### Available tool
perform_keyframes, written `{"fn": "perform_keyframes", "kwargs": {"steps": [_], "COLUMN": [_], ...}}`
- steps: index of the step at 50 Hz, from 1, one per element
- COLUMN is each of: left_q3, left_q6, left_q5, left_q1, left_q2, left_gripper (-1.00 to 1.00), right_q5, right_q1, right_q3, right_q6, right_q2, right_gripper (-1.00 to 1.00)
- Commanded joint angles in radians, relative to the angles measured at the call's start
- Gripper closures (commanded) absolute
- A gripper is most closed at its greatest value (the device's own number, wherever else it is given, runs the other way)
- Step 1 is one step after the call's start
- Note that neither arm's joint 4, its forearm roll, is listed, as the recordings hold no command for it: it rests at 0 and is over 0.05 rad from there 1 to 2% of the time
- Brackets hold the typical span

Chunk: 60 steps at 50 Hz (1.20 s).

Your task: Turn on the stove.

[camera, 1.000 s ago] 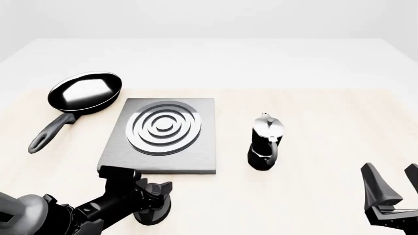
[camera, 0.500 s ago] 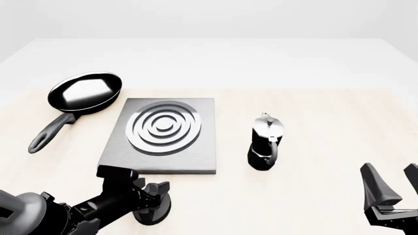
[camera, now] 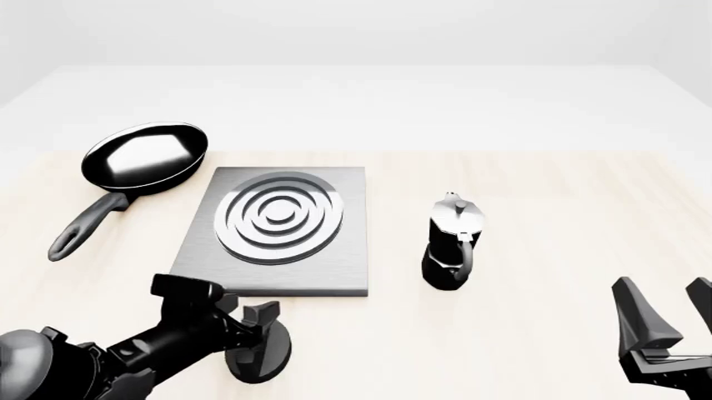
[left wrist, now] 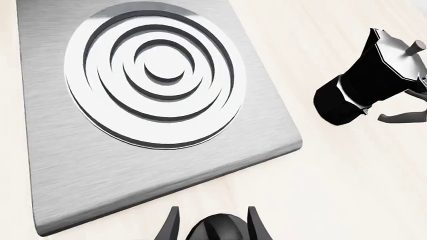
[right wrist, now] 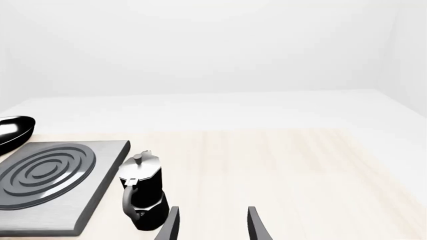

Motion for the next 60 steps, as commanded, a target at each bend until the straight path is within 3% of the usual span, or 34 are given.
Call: {"fn": "perform_keyframes", "kwargs": {"steps": [1, 14, 28, 39, 52, 57, 60], "left_q3": [0.052, 0.061, 0.061, 0.095, 0.132, 0.144, 0.139], "left_q6": [0.140, 0.157, 0.164, 0.209, 0.193, 0.161, 0.177], "left_q5": [0.083, 0.113, 0.165, 0.363, 0.518, 0.664, 0.784], "left_q1": [0.167, 0.221, 0.221, 0.229, 0.195, 0.187, 0.178], "left_q2": [-0.107, -0.164, -0.233, -0.537, -0.751, -0.984, -1.151], "left_gripper": [-1.00, -1.00, -1.00, -1.00, -1.00, -1.00, -1.00], "right_q5": [-0.010, -0.008, -0.006, 0.007, 0.011, 0.026, 0.024], "right_q1": [0.003, 0.005, 0.005, 0.005, 0.006, 0.006, 0.006], "right_q3": [-0.001, 0.000, 0.000, 0.000, 0.000, 0.000, 0.000], "right_q6": [-0.002, -0.004, -0.009, -0.020, -0.032, -0.036, -0.038], "right_q2": [0.014, 0.013, 0.008, -0.007, -0.011, -0.030, -0.027], "right_gripper": [-1.00, -1.00, -1.00, -1.00, -1.00, -1.00, -1.00]}}
